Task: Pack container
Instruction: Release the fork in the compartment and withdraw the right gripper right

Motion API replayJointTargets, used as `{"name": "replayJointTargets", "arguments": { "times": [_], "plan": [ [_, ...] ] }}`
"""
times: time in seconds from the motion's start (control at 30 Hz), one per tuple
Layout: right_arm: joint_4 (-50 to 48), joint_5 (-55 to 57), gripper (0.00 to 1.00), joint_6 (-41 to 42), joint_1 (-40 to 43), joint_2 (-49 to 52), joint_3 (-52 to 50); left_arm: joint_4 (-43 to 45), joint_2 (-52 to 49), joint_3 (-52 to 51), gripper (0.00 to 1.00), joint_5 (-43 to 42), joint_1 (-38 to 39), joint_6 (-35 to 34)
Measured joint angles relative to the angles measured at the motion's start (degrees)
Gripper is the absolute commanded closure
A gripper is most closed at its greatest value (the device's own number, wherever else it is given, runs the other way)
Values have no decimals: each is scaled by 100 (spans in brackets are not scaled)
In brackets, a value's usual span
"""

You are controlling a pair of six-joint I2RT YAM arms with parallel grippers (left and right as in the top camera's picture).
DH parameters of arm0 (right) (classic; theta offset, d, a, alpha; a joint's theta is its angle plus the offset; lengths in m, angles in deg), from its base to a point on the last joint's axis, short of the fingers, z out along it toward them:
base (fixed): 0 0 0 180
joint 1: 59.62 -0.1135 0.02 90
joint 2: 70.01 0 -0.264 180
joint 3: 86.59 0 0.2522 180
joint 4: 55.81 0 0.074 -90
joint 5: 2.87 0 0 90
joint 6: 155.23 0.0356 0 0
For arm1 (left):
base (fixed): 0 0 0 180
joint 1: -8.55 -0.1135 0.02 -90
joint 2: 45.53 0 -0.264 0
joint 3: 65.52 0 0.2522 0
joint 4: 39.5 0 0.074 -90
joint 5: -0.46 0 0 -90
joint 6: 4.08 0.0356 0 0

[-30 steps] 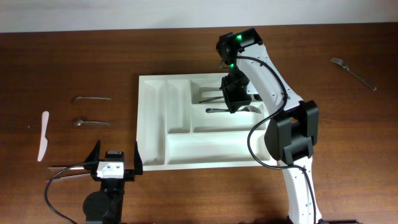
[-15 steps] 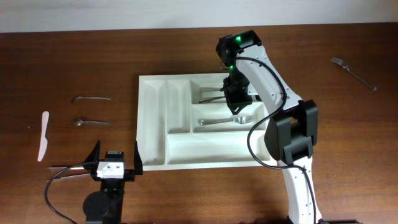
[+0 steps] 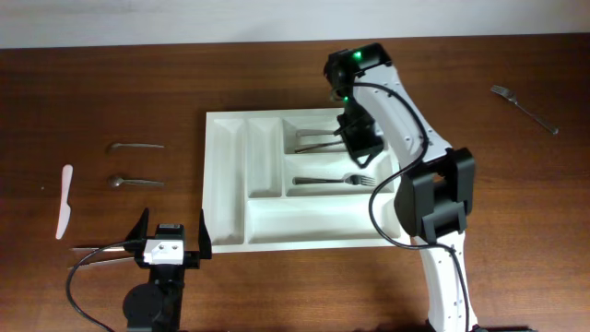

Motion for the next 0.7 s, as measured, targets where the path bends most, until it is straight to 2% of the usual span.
{"name": "replayJointTargets", "arguments": {
  "times": [0.07, 0.13, 0.23, 0.3, 0.47, 0.6, 0.7],
  "plan": [
    [4, 389, 12, -380, 212, -33, 245, 2, 0, 0, 1, 0, 0, 0],
    [-17, 855, 1, -839, 470, -118, 520, 2, 0, 0, 1, 0, 0, 0],
    [-315, 1692, 1, -2006, 957, -361, 1073, 0, 0, 0, 1, 0, 0, 0],
    [-686, 2173, 1, -3171, 1320, -586, 1478, 0, 0, 0, 1, -2, 0, 0],
    [-1311, 2236, 1, -6747, 2227, -1091, 2288, 0, 0, 0, 1, -2, 0, 0],
    [-1268, 1425, 1, -8094, 2863, -1255, 2365, 0, 0, 0, 1, 0, 0, 0],
    [-1161, 748, 1, -8454, 3274, -1215, 2323, -2, 0, 0, 1, -2, 0, 0]
  ]
}}
